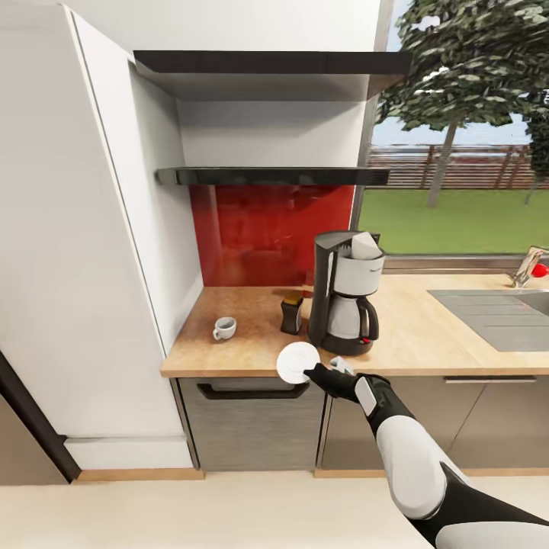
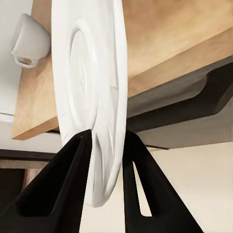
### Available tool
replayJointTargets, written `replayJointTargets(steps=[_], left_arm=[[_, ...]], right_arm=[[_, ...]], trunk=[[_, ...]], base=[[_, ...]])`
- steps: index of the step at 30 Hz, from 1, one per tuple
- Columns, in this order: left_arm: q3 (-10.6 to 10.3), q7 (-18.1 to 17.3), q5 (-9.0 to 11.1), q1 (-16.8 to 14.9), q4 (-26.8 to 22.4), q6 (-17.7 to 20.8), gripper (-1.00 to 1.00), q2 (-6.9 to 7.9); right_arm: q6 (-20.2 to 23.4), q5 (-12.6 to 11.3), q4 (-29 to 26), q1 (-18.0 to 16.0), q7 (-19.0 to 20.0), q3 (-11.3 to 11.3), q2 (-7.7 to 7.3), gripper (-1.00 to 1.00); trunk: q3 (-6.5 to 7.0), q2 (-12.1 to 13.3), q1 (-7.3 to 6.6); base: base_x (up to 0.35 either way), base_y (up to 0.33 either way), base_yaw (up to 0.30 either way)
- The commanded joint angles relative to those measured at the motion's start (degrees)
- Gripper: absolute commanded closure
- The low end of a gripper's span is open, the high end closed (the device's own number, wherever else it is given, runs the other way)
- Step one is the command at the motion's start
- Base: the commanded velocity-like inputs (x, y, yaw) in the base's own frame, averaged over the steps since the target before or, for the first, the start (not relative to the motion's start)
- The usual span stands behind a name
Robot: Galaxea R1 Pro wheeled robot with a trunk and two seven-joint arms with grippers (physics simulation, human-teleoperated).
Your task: Set up a coffee station on the kitchen countertop: keep the coffee maker on the countertop, move the bottle of coffee from the kitchen shelf to the counter next to the coffee maker, place a paper coffee filter on top of the coffee maker, put the saucer next to the coffee maker with the coffee cup on the saucer, and place the electric kettle next to the coffee maker.
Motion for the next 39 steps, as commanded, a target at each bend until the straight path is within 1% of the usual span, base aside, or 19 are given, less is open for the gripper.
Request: replayJointTargets(steps=[1, 4, 6, 9, 15, 17, 18, 20, 21, 23, 28, 34, 39], left_arm=[[-0.1, 0.4, 0.6, 0.0, 0.1, 0.3, -1.0, 0.01], [-0.2, 1.5, 0.6, 0.0, 1.3, 0.4, -1.0, 0.01], [-0.2, 2.6, 0.6, 0.0, 2.4, 0.4, -1.0, 0.01], [-0.2, 3.1, 0.5, 0.0, 2.9, 0.4, -1.0, 0.01], [-0.3, 3.3, 0.5, 0.0, 3.0, 0.4, -1.0, 0.01], [-0.3, 3.4, 0.5, 0.0, 3.1, 0.4, -1.0, 0.01], [-0.3, 3.5, 0.5, 0.0, 3.1, 0.4, -1.0, 0.01], [-0.3, 3.5, 0.5, 0.0, 3.1, 0.4, -1.0, 0.01], [-0.3, 3.5, 0.5, 0.0, 3.1, 0.4, -1.0, 0.01], [-0.3, 3.5, 0.5, 0.0, 3.1, 0.4, -1.0, 0.01], [-0.3, 3.5, 0.5, 0.0, 3.1, 0.4, -1.0, 0.01], [-0.3, 3.5, 0.5, 0.0, 3.2, 0.4, -1.0, 0.07], [-0.3, 3.5, 0.6, 0.0, 3.2, 0.4, -1.0, 0.08]], right_arm=[[0.3, 0.5, -0.1, -0.1, 0.4, -0.5, 0.07, 1.0], [0.3, 0.5, -0.1, -0.1, 0.2, -0.5, 0.07, 1.0], [0.3, 0.5, 0.3, -0.1, -1.4, -0.5, 0.07, 1.0], [0.3, 0.5, 2.0, -0.1, -3.5, -0.6, 0.07, 1.0], [0.3, 0.4, 2.6, -0.1, -4.0, -0.8, 0.07, 1.0], [0.3, 0.4, 2.6, -0.1, -4.1, -1.8, 0.07, 1.0], [0.3, 0.5, 2.6, -0.1, -4.1, -3.7, 0.07, 1.0], [0.3, 0.5, 2.6, -0.1, -4.1, -5.3, 0.07, 1.0], [0.3, 0.5, 2.6, -0.1, -4.1, -6.0, 0.07, 1.0], [0.3, 0.5, 2.6, -0.1, -4.1, -6.5, 0.07, 1.0], [0.3, 0.5, 2.6, -0.1, -4.2, -6.7, 0.07, 1.0], [0.3, 0.5, 2.6, -0.1, -4.2, -6.7, 0.07, 1.0], [0.3, 0.5, 2.6, -0.1, -4.2, -6.7, 0.07, 1.0]], trunk=[[-0.12, -0.1, 0.03], [-0.12, -0.1, 0.03], [-0.12, -0.1, 0.03], [-0.12, -0.1, 0.03], [-0.12, -0.1, 0.03], [-0.12, -0.1, 0.03], [-0.12, -0.1, 0.03], [-0.12, -0.1, 0.03], [-0.12, -0.1, 0.03], [-0.12, -0.1, 0.03], [-0.12, -0.1, 0.03], [-0.12, -0.1, 0.03], [-0.12, -0.1, 0.03]], base=[[0.059, 0.007, 0.0], [0.153, 0.089, 0.0], [0.236, 0.165, 0.0], [0.17, 0.118, 0.0], [0.027, 0.014, 0.0], [0.147, 0.001, 0.0], [0.269, 0.0, 0.0], [0.272, 0.0, 0.0], [0.176, 0.0, 0.0], [0.085, 0.0, 0.0], [0.044, 0.0, 0.0], [0.215, 0.0, 0.0], [0.05, 0.0, 0.0]])
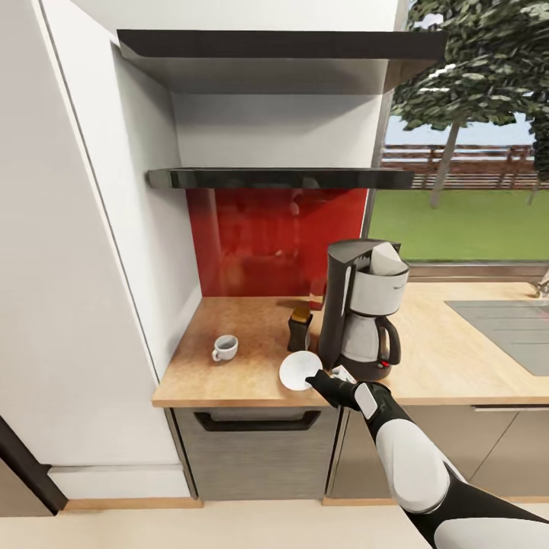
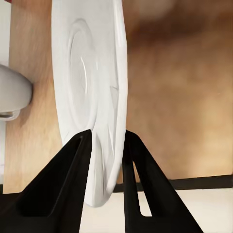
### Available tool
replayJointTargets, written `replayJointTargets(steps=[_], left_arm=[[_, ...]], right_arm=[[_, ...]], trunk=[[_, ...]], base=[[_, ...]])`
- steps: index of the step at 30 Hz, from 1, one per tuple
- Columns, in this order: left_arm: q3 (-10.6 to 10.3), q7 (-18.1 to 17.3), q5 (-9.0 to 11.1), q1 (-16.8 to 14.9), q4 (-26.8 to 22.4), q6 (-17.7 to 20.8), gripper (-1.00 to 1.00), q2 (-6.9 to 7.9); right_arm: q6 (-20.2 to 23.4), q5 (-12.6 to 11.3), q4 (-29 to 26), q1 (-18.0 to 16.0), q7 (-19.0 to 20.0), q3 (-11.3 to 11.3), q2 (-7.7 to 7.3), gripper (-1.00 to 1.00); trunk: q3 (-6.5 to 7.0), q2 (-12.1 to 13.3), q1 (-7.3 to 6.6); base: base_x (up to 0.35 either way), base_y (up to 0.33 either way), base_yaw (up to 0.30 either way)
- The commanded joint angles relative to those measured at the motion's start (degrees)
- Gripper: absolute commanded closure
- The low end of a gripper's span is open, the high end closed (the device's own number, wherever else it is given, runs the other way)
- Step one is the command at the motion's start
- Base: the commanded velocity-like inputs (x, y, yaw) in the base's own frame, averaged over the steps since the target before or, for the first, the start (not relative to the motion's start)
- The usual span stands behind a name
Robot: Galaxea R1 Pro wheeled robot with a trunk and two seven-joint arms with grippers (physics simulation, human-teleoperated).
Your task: Set up a coffee station on the kitchen countertop: keep the coffee maker on the countertop, move the bottle of coffee from the kitchen shelf to the counter next to the coffee maker, place a paper coffee filter on top of the coffee maker, put the saucer next to the coffee maker with the coffee cup on the saucer, and place the electric kettle next to the coffee maker.
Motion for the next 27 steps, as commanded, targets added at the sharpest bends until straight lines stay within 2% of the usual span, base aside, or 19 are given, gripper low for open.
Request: replayJointTargets(steps=[1, 11, 17, 19, 27], left_arm=[[0.0, 0.3, 0.6, 0.0, -0.1, 0.3, -1.0, -0.02], [-0.1, 0.3, 0.7, 0.0, -0.1, 0.3, -1.0, 0.02], [-0.1, 0.2, 0.7, 0.0, -0.1, 0.3, -1.0, 0.01], [-0.1, 0.3, 0.7, 0.0, -0.1, 0.3, -1.0, 0.02], [-0.2, 0.3, 0.7, 0.0, -0.1, 0.3, -1.0, 0.02]], right_arm=[[0.3, 0.5, -0.2, -0.1, 0.4, -0.5, 0.07, 1.0], [0.3, 0.6, -0.1, -0.1, 0.1, -0.4, 0.07, 1.0], [0.3, 0.5, -0.1, -0.1, -4.6, -1.5, 0.07, 1.0], [0.3, 0.5, -0.1, -0.1, -5.1, -2.3, 0.07, 1.0], [0.3, 0.5, 2.0, -0.1, -5.3, -2.5, 0.07, 1.0]], trunk=[[-0.12, -0.1, 0.03], [-0.12, -0.1, 0.03], [-0.12, -0.1, 0.03], [-0.12, -0.1, 0.03], [-0.12, -0.1, 0.03]], base=[[0.011, 0.0, 0.0], [0.074, 0.0, 0.0], [0.034, 0.0, 0.0], [0.002, 0.0, 0.0], [0.0, 0.001, 0.0]])
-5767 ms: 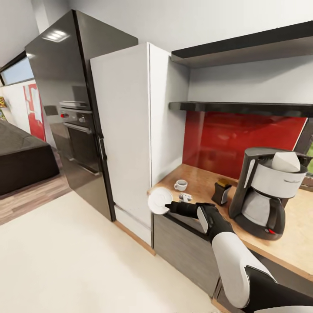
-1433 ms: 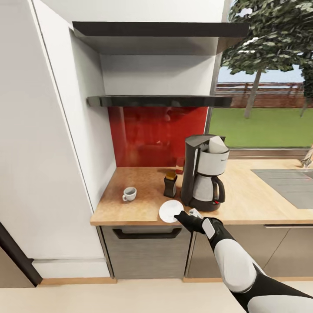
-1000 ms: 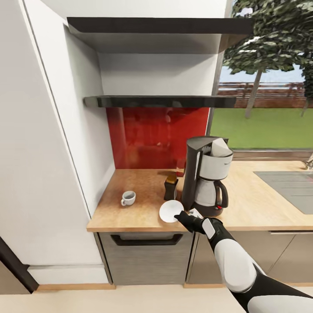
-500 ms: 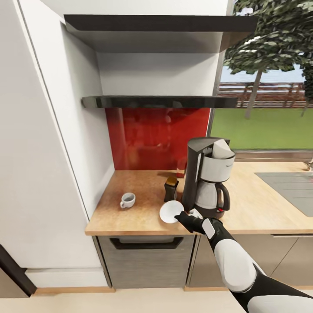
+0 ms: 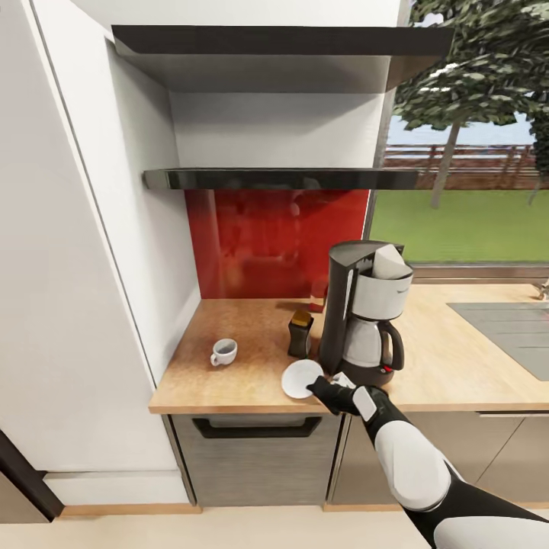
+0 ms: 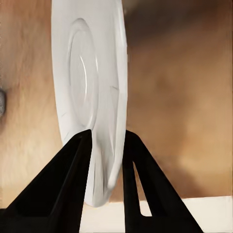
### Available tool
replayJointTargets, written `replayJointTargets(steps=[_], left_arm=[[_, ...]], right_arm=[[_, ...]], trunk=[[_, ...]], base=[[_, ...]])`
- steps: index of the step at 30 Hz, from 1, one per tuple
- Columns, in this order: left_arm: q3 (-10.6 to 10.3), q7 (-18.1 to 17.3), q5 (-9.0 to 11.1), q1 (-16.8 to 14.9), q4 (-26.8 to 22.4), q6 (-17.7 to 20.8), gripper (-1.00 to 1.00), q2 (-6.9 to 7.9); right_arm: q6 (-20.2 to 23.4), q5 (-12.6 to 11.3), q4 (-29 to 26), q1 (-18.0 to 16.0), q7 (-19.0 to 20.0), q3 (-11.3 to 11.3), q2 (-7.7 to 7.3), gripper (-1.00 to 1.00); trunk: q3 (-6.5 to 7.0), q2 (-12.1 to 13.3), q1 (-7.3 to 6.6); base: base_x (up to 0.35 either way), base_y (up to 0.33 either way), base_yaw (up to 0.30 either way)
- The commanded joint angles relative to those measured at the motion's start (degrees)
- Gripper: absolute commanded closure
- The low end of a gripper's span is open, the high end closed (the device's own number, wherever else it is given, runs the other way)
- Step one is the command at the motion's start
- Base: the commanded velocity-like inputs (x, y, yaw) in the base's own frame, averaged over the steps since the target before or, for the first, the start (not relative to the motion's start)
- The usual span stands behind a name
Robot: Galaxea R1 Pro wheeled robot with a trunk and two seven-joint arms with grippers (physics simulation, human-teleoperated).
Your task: Set up a coffee station on the kitchen countertop: keep the coffee maker on the countertop, move the bottle of coffee from the kitchen shelf to the counter next to the coffee maker, place a paper coffee filter on top of the coffee maker, put the saucer next to the coffee maker with the coffee cup on the saucer, and place the electric kettle next to the coffee maker.
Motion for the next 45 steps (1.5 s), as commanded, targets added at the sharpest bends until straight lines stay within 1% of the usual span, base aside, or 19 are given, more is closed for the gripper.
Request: replayJointTargets(steps=[1, 11, 20, 45], left_arm=[[-0.1, 0.3, 0.6, 0.0, -0.1, 0.3, -1.0, 0.01], [0.0, 0.2, 0.6, 0.0, -0.1, 0.3, -1.0, 0.01], [0.1, 0.2, 0.6, 0.0, -0.1, 0.3, -1.0, 0.01], [0.1, 0.2, 0.6, 0.0, -0.1, 0.3, -1.0, 0.01]], right_arm=[[0.3, 0.9, 0.1, 0.0, 0.4, -0.3, 0.07, 1.0], [0.3, 0.9, 0.6, 0.0, 0.4, -0.4, 0.07, 1.0], [0.3, 0.9, 0.6, 0.0, 0.4, -0.4, 0.07, 1.0], [0.3, 0.9, 0.7, 0.0, 0.4, -0.4, 0.07, 1.0]], trunk=[[-0.12, -0.1, 0.03], [-0.12, -0.1, 0.03], [-0.12, -0.1, 0.03], [-0.12, -0.1, 0.03]], base=[[0.0, 0.035, 0.0], [0.001, 0.015, 0.0], [0.095, 0.0, 0.0], [0.015, 0.0, 0.0]])
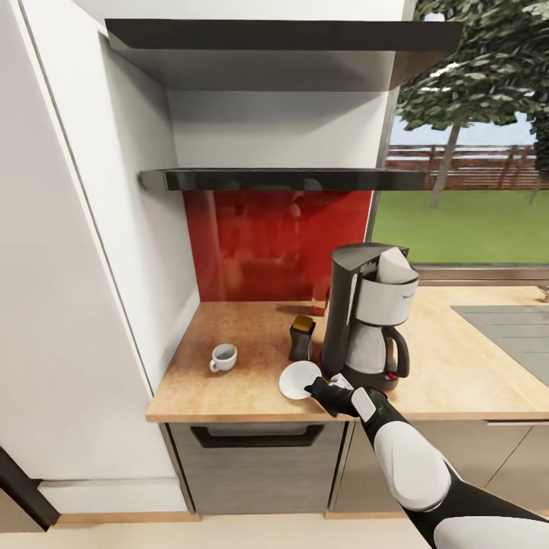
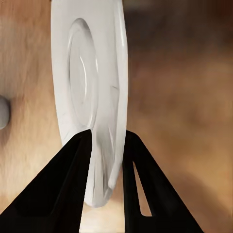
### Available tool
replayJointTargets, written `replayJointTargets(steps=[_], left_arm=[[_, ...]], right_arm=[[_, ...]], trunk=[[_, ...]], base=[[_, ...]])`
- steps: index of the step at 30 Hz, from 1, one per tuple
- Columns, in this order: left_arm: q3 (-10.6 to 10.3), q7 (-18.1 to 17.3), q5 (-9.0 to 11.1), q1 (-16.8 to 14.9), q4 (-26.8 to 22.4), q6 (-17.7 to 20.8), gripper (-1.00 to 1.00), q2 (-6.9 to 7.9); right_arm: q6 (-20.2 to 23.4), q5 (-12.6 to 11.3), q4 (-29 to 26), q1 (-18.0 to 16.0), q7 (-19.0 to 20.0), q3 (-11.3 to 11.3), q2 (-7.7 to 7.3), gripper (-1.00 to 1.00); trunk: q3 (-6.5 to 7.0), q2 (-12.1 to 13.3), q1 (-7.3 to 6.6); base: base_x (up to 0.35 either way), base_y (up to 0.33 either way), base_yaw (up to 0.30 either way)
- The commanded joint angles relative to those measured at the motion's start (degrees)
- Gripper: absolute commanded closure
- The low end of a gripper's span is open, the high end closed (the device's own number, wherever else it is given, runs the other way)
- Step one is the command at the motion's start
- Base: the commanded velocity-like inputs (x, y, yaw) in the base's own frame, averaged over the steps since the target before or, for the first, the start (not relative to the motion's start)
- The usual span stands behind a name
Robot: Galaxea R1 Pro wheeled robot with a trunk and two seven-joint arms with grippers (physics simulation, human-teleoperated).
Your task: Set up a coffee station on the kitchen countertop: keep the coffee maker on the countertop, move the bottle of coffee from the kitchen shelf to the counter next to the coffee maker, place a paper coffee filter on top of the coffee maker, put the saucer next to the coffee maker with the coffee cup on the saucer, and place the electric kettle next to the coffee maker.
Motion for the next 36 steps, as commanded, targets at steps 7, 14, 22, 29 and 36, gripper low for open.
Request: replayJointTargets(steps=[7, 14, 22, 29, 36], left_arm=[[0.0, 0.3, 0.6, 0.0, -0.1, 0.3, -1.0, 0.0], [0.0, 0.3, 0.6, 0.0, -0.1, 0.3, -1.0, 0.0], [-0.1, 0.3, 0.6, 0.0, -0.2, 0.3, -1.0, 0.0], [-0.2, 0.3, 0.6, 0.0, -0.2, 0.9, -1.0, 0.0], [0.0, 0.4, 0.6, 0.0, -0.2, 1.0, -1.0, 0.0]], right_arm=[[0.1, 1.7, -0.2, 0.0, 0.4, -0.3, 0.06, 1.0], [0.1, 1.7, -0.2, 0.0, 0.4, -0.3, 0.06, -1.0], [0.1, 1.7, -0.2, 0.0, 0.4, -0.3, 0.06, -1.0], [0.1, 1.7, -0.2, 0.0, 0.4, -0.3, 0.06, -1.0], [0.1, 1.7, 0.4, 0.0, 0.4, -0.3, 0.06, -1.0]], trunk=[[-0.12, -0.1, 0.04], [-0.12, -0.1, 0.04], [-0.12, -0.1, 0.04], [-0.12, -0.1, 0.04], [-0.12, -0.1, 0.04]], base=[[0.016, 0.0, 0.0], [0.0, 0.0, 0.0], [0.0, 0.0, 0.0], [-0.069, -0.082, 0.0], [-0.269, -0.145, 0.0]])
